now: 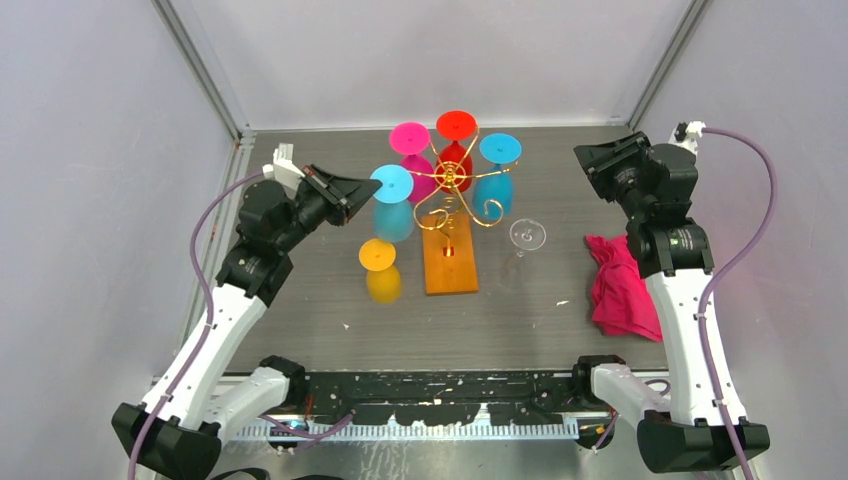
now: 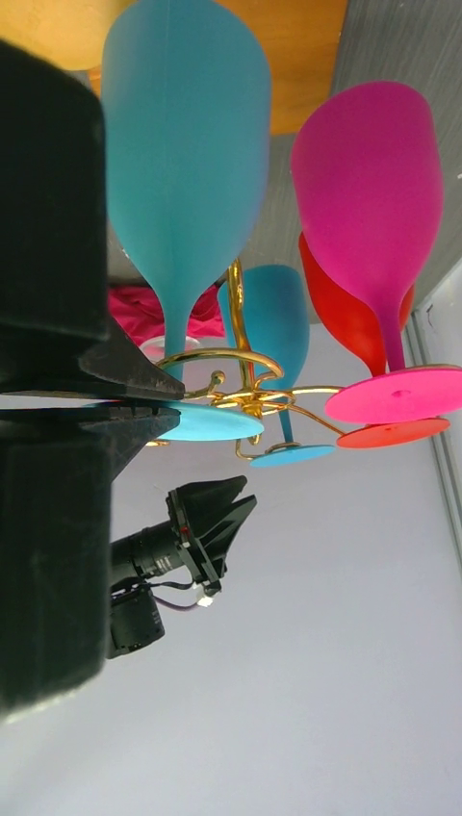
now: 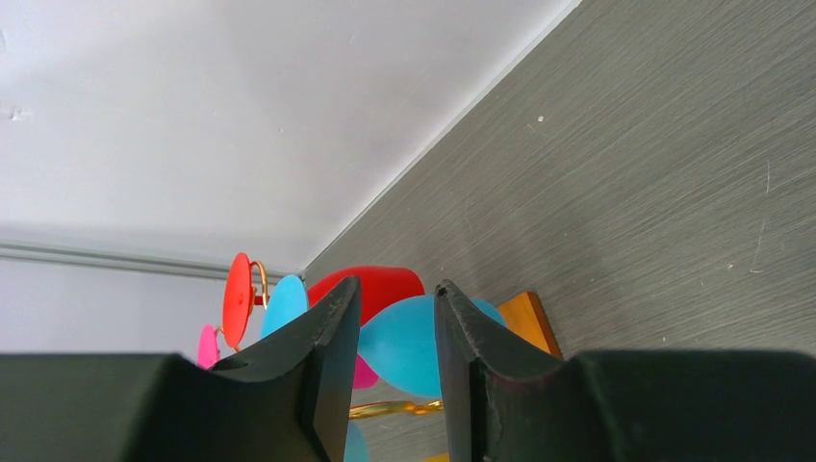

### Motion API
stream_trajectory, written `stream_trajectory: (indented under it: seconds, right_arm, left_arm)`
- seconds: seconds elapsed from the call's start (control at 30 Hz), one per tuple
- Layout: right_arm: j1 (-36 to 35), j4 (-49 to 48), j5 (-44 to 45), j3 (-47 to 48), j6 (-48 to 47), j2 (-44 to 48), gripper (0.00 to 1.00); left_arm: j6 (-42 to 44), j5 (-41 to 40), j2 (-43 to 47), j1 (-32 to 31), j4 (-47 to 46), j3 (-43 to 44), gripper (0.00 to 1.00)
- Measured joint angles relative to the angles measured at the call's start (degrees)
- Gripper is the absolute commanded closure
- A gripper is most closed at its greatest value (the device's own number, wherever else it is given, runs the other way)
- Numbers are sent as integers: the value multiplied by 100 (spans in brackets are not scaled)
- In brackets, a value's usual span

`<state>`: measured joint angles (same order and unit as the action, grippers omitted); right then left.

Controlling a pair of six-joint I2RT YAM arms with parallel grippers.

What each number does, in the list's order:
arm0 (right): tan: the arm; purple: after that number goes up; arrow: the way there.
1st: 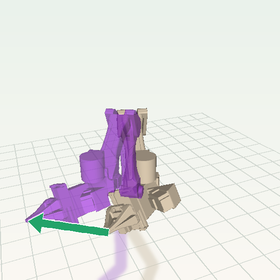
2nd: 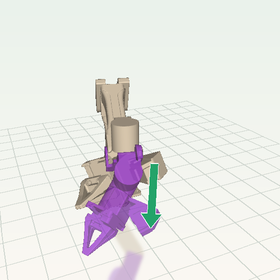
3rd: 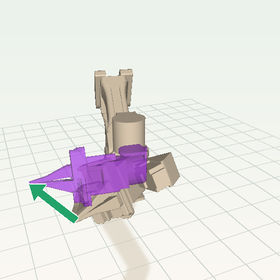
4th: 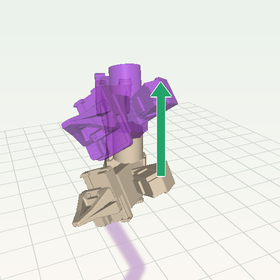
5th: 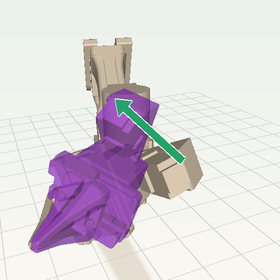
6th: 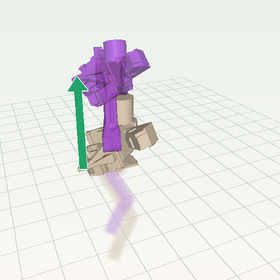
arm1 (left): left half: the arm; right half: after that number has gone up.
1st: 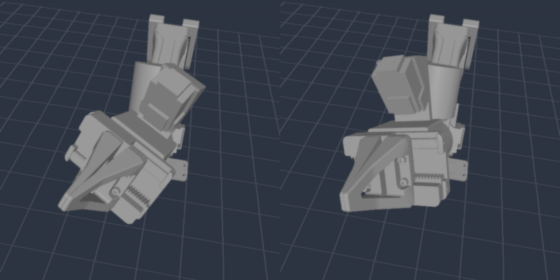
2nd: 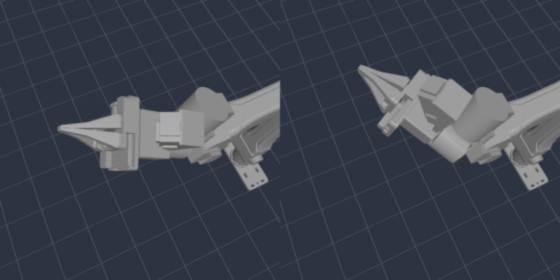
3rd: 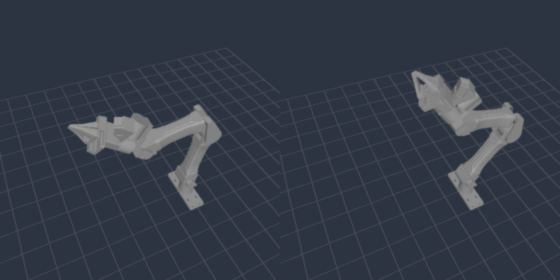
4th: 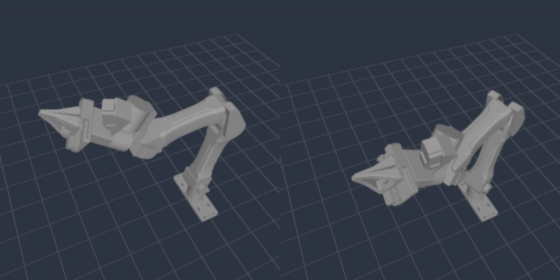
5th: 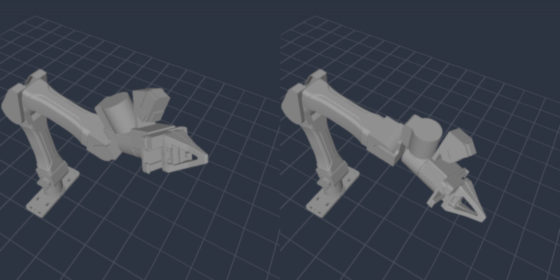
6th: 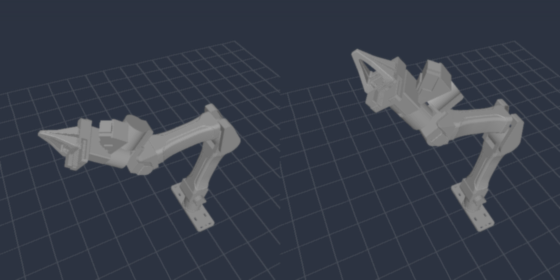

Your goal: Place the wine glass upside down on the wine glass rack

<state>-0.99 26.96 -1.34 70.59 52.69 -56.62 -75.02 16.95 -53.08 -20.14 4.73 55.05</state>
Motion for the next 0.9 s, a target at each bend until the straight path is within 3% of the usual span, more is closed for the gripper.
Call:
stream_trajectory:
  seconds: [0.43,0.9]
  right_arm:
    - [0,-2,0,-11,15,13,60]
    - [0,-2,2,-11,15,13,60]
  left_arm:
    - [24,175,-111,-11,28,0,59]
    - [269,57,352,-11,793,0,45]
